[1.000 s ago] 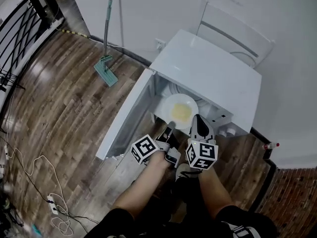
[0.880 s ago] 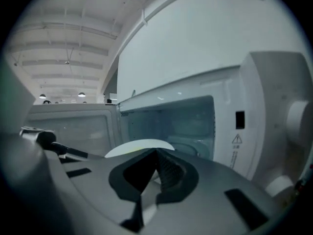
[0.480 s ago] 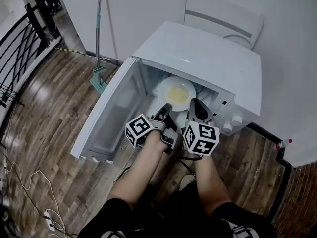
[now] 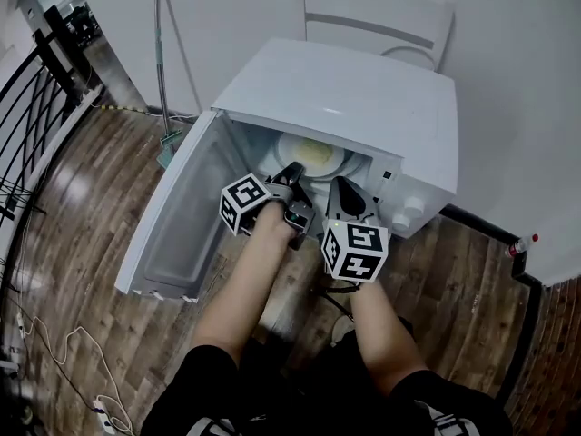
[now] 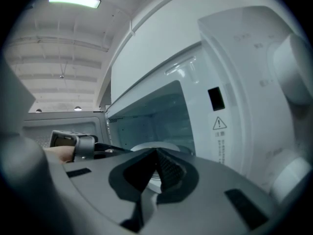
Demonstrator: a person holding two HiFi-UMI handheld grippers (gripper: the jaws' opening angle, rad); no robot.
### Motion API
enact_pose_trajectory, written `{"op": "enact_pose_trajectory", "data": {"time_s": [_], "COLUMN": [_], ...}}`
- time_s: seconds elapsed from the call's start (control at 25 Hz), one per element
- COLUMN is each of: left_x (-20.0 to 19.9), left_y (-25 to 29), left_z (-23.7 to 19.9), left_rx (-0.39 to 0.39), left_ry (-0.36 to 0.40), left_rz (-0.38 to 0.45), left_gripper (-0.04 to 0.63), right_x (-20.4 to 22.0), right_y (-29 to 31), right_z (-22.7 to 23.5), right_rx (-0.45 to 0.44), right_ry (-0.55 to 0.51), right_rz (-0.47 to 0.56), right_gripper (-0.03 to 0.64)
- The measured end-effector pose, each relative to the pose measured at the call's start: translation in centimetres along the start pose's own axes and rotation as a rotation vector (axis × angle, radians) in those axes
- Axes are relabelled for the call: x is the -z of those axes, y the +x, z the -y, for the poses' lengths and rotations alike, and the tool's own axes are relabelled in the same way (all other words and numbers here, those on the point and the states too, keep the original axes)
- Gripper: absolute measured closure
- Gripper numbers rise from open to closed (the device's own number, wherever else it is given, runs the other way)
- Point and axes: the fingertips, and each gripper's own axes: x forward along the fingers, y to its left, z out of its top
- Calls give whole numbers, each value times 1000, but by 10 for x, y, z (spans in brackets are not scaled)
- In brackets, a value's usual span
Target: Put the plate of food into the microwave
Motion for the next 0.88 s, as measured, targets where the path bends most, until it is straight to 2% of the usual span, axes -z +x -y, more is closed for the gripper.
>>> {"op": "enact_pose_trajectory", "data": {"time_s": [0.24, 0.44, 0.6, 0.88], "left_x": [-5, -11, -12, -16], "left_y": [24, 30, 30, 34], "left_z": [3, 2, 3, 1], "left_rx": [-40, -116, -199, -344], "left_ry": [41, 174, 383, 854], "left_rz": [-48, -76, -129, -167], "left_gripper": [580, 577, 552, 480], "right_x": [-5, -7, -9, -13], "right_y": [-12, -22, -25, -29], "right_z": [-4, -1, 1, 4], "right_rx": [-11, -9, -10, -6], "right_ry": [-39, -26, -10, 28], "right_rz": [16, 24, 30, 36], "right_gripper": [607, 607, 607, 607]}}
